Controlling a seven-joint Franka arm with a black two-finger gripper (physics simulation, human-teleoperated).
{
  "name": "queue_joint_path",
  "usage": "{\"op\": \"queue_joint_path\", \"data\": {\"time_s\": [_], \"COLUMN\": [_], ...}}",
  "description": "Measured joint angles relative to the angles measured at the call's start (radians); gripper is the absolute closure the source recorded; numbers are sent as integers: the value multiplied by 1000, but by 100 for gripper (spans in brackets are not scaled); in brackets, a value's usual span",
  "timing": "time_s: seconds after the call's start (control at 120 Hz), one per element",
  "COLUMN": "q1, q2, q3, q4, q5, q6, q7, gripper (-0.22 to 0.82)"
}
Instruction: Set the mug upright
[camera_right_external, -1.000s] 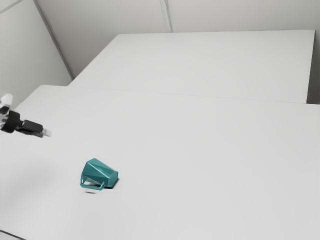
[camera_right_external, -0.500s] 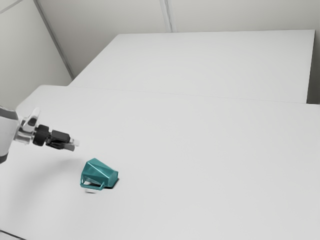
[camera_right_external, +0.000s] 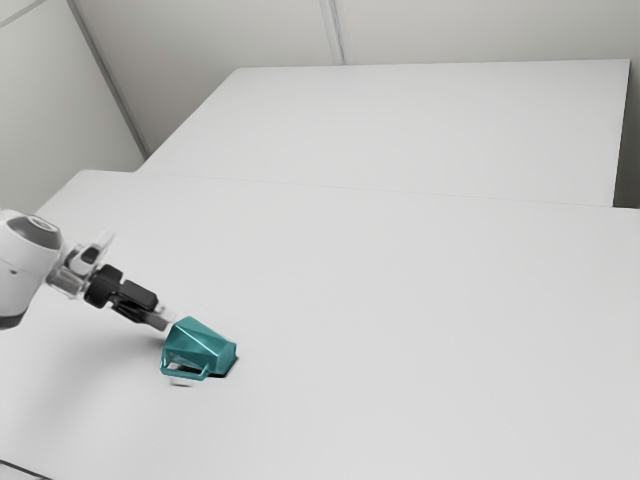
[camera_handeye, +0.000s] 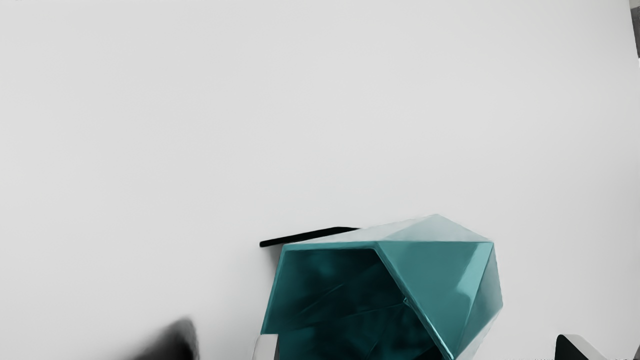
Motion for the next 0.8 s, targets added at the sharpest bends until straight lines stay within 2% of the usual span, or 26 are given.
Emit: {"op": "queue_joint_path", "data": {"time_s": [0.333, 0.558, 0.733, 0.8], "q1": [-46, -85, -110, -111], "q2": [-21, -20, -14, -14], "q3": [0, 0, 0, 0], "q4": [-1, -14, -20, -20], "q5": [10, 10, 10, 11], "q6": [-10, -11, -5, -3], "q7": [-53, -87, -108, -116], "gripper": [3, 28, 55, 61]}}
